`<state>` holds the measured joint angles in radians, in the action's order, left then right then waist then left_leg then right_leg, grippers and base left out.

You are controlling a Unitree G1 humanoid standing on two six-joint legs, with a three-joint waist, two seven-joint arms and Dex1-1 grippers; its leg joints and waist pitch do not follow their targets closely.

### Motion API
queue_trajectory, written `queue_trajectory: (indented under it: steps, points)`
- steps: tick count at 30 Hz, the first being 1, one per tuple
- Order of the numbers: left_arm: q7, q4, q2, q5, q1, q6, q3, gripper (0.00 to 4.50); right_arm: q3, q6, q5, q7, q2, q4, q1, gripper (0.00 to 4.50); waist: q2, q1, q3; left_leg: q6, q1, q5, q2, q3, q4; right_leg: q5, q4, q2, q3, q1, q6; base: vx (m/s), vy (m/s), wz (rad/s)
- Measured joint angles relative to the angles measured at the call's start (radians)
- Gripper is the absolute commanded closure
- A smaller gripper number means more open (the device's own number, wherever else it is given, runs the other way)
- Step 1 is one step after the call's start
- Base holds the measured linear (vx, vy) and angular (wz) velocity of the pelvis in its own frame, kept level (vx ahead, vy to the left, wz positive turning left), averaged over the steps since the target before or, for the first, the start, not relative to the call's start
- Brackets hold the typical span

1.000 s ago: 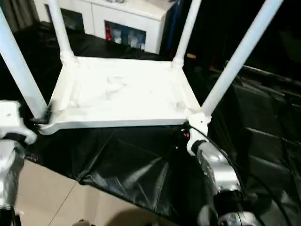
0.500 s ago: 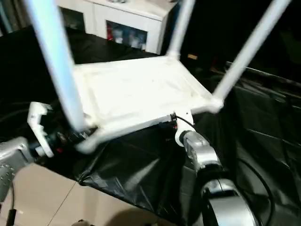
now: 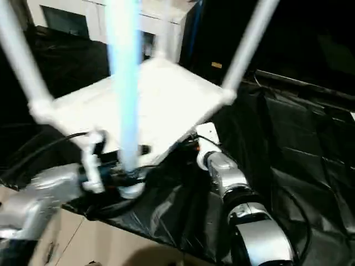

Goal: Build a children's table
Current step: Rotate table base

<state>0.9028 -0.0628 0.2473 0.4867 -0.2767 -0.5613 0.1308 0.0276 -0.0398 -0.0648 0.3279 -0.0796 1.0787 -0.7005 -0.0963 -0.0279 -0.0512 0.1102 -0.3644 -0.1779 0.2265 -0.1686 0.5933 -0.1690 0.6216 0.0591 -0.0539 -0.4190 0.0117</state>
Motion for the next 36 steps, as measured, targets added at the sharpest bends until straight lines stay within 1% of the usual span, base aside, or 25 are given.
queue_trajectory:
  steps: [5, 8, 9, 13, 16, 17, 19, 21, 23, 24, 26, 27, 29, 30, 31, 33, 35, 36]
  points:
    - [-0.038, 0.094, -0.093, -0.055, -0.081, 0.042, 0.048, 0.03, -0.02, 0.027, -0.004, 0.01, 0.028, 0.029, -0.007, 0.08, 0.0, 0.007, 0.0, 0.0, 0.004, 0.0, 0.0, 0.001, 0.0, 0.0, 0.0, 0.0, 0.0, -0.001, 0.0, 0.0, 0.0, 0.0]
    - [-0.079, 0.178, -0.149, -0.102, -0.128, 0.109, 0.083, 0.03, -0.024, 0.044, -0.004, 0.003, 0.028, 0.046, -0.012, 0.08, 0.0, 0.005, 0.0, 0.0, 0.005, 0.0, 0.0, 0.001, 0.0, 0.0, 0.0, 0.0, 0.0, 0.0, 0.0, 0.0, 0.0, 0.0]
    - [-0.1, 0.221, -0.171, -0.128, -0.152, 0.145, 0.098, 0.03, -0.029, 0.05, -0.005, -0.008, 0.028, 0.059, -0.018, 0.08, 0.0, 0.003, 0.0, 0.0, 0.005, 0.0, 0.0, 0.0, 0.0, 0.0, -0.001, 0.0, 0.0, 0.0, 0.0, 0.0, 0.0, 0.0]
    - [-0.159, 0.297, -0.207, -0.187, -0.193, 0.247, 0.115, 0.03, -0.044, 0.055, -0.005, -0.05, 0.023, 0.08, -0.038, 0.08, 0.001, -0.004, -0.001, 0.0, 0.005, 0.0, 0.0, 0.0, 0.0, 0.001, 0.0, 0.0, 0.0, -0.001, 0.001, 0.0, 0.0, 0.0]
    - [-0.173, 0.31, -0.201, -0.208, -0.204, 0.286, 0.108, 0.03, -0.061, 0.068, -0.007, -0.064, -0.006, 0.096, -0.038, 0.08, 0.002, -0.011, -0.002, 0.0, 0.006, 0.0, 0.0, 0.0, 0.0, 0.003, 0.0, 0.001, 0.0, -0.001, 0.005, 0.0, 0.0, 0.0]
    - [-0.174, 0.31, -0.192, -0.21, -0.204, 0.291, 0.105, 0.03, -0.067, 0.072, -0.007, -0.064, -0.025, 0.103, -0.037, 0.08, 0.002, -0.016, -0.002, 0.0, 0.006, 0.0, 0.0, 0.0, 0.0, 0.003, -0.001, 0.001, 0.0, -0.001, 0.005, 0.0, 0.0, 0.0]
    - [-0.153, 0.301, -0.144, -0.215, -0.199, 0.295, 0.101, 0.03, -0.088, 0.081, -0.013, -0.043, -0.081, 0.103, -0.02, 0.08, 0.002, -0.027, -0.002, 0.0, 0.006, 0.0, 0.0, 0.0, 0.0, 0.003, -0.001, 0.001, 0.0, -0.001, 0.005, 0.0, 0.0, 0.0]
    - [-0.112, 0.296, -0.099, -0.22, -0.194, 0.299, 0.102, 0.03, -0.1, 0.091, -0.02, -0.002, -0.127, 0.102, 0.003, 0.08, 0.003, -0.031, -0.002, 0.0, 0.006, 0.0, 0.0, -0.001, 0.0, 0.003, -0.002, 0.001, 0.0, -0.001, 0.005, 0.0, 0.0, 0.0]
    - [-0.078, 0.306, -0.055, -0.232, -0.193, 0.303, 0.106, 0.03, -0.099, 0.096, -0.022, 0.047, -0.147, 0.097, 0.015, 0.08, 0.004, -0.025, -0.002, 0.0, 0.006, 0.0, 0.0, -0.001, 0.0, 0.003, -0.002, 0.001, 0.0, -0.001, 0.006, 0.0, 0.0, 0.0]
    - [-0.05, 0.321, -0.027, -0.245, -0.195, 0.307, 0.116, 0.03, -0.096, 0.101, -0.022, 0.094, -0.16, 0.075, 0.033, 0.08, 0.005, -0.023, -0.003, 0.0, 0.006, 0.0, 0.0, -0.001, 0.0, 0.003, -0.002, 0.0, 0.0, 0.0, 0.005, 0.0, 0.0, 0.0]
    - [-0.018, 0.35, 0.009, -0.257, -0.196, 0.308, 0.124, 0.03, -0.093, 0.111, -0.022, 0.148, -0.176, 0.061, 0.041, 0.08, 0.008, -0.019, -0.004, 0.0, 0.006, 0.0, 0.0, -0.001, 0.0, 0.003, -0.001, 0.0, 0.0, -0.001, 0.005, 0.0, 0.0, 0.0]
    - [0.001, 0.376, 0.036, -0.277, -0.204, 0.325, 0.133, 0.3, -0.082, 0.112, -0.022, 0.195, -0.19, 0.037, 0.053, 0.0, 0.009, -0.02, -0.004, 0.0, 0.007, 0.0, 0.0, 0.0, 0.0, 0.003, -0.001, 0.0, -0.001, -0.001, 0.005, 0.0, 0.0, 0.0]
    - [0.034, 0.45, 0.07, -0.324, -0.237, 0.379, 0.174, 0.38, -0.056, 0.119, -0.024, 0.301, -0.221, -0.044, 0.091, 0.0, 0.011, -0.026, -0.005, 0.0, 0.008, 0.0, 0.0, 0.0, 0.0, 0.002, -0.002, 0.0, -0.001, -0.001, 0.002, 0.0, 0.0, 0.0]
    - [0.05, 0.516, 0.101, -0.369, -0.269, 0.429, 0.198, 0.43, -0.039, 0.118, -0.032, 0.387, -0.246, -0.115, 0.122, 0.0, 0.011, -0.029, -0.006, 0.0, 0.008, 0.0, 0.0, 0.0, -0.001, 0.002, -0.003, 0.0, -0.001, 0.0, 0.002, 0.0, 0.0, 0.0]
    - [0.057, 0.558, 0.13, -0.396, -0.289, 0.453, 0.2, 0.55, -0.028, 0.116, -0.042, 0.439, -0.266, -0.16, 0.142, 0.0, 0.012, -0.031, -0.006, 0.0, 0.008, 0.0, 0.0, 0.0, -0.001, 0.002, -0.004, 0.0, -0.001, 0.0, 0.002, 0.0, 0.0, 0.0]
    - [0.098, 0.605, 0.178, -0.423, -0.321, 0.483, 0.2, 0.78, -0.017, 0.104, -0.062, 0.532, -0.315, -0.252, 0.192, 0.0, 0.013, -0.033, -0.006, 0.0, 0.009, 0.0, 0.0, 0.0, -0.001, 0.003, -0.005, 0.0, -0.001, 0.002, 0.002, 0.0, 0.0, 0.0]
    - [0.147, 0.628, 0.204, -0.427, -0.337, 0.492, 0.201, 0.82, -0.001, 0.071, -0.081, 0.603, -0.355, -0.336, 0.236, 0.0, 0.017, -0.036, -0.006, 0.0, 0.01, 0.0, -0.001, 0.0, -0.001, 0.003, -0.007, 0.001, -0.001, 0.004, 0.002, 0.0, 0.0, 0.0]
    - [0.176, 0.634, 0.209, -0.428, -0.348, 0.493, 0.204, 1.02, 0.014, 0.045, -0.095, 0.648, -0.373, -0.397, 0.262, 0.0, 0.018, -0.038, -0.006, 0.0, 0.01, 0.0, -0.001, 0.0, -0.001, 0.003, -0.008, 0.001, -0.001, 0.005, 0.002, 0.0, 0.0, 0.0]
